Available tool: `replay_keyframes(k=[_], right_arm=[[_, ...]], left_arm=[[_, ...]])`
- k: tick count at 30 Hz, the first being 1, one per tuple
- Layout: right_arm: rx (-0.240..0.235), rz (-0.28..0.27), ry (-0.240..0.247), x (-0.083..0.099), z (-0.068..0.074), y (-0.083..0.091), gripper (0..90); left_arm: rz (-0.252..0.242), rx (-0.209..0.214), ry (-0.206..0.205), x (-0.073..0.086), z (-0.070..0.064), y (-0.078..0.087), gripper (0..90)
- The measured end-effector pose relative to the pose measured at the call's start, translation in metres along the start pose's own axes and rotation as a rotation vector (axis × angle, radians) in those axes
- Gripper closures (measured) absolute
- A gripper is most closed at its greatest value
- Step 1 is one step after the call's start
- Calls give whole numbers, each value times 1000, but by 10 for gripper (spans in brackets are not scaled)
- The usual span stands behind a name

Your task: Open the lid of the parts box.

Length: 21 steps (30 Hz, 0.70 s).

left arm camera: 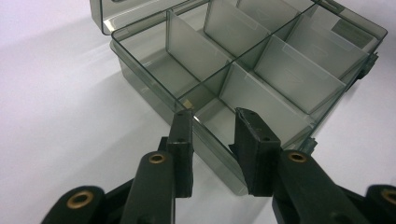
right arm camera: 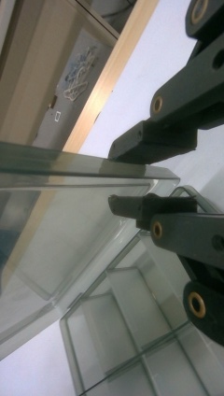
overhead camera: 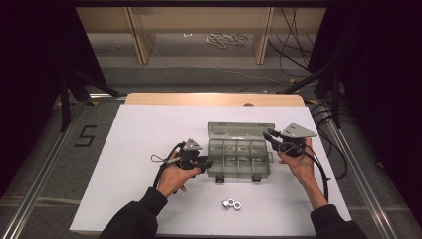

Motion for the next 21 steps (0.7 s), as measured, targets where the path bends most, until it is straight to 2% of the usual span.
replay_keyframes(k=[4,9,10,12,15,17,18,19,20,21], right_arm=[[9,5,6,0,-3,-3,762],[27,16,-40,-1,-6,-6,795],[38,11,-54,-1,-7,-6,828],[35,21,-93,0,-9,-7,833],[37,29,-105,0,-10,-8,836],[41,45,-134,1,-9,-8,838],[50,31,-133,0,-10,-10,839],[48,54,-154,1,-8,-9,840],[48,61,-157,1,-8,-9,841],[57,49,-162,0,-9,-10,842]], left_arm=[[-2,-6,2,0,0,0,680],[-4,-9,3,0,0,0,680],[-4,-9,1,0,0,0,680],[-5,-5,2,0,-1,-1,681],[-6,-6,2,0,-1,-1,680],[-6,-6,2,0,-1,-1,680],[-5,-7,1,0,-1,-1,680],[-6,-7,2,0,-1,-1,680],[12,-7,-83,-2,5,1,680],[8,-22,-63,-2,5,1,680]])
Point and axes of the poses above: each handheld gripper's, and its own axes: y roughly backward along the jaws, x roughly out of its underside, z roughly to its left, the point moved 7 cm from there along -y, roughly forward along the jaws, and after that the axes turned 11 degrees about x, right-handed, at the moved point
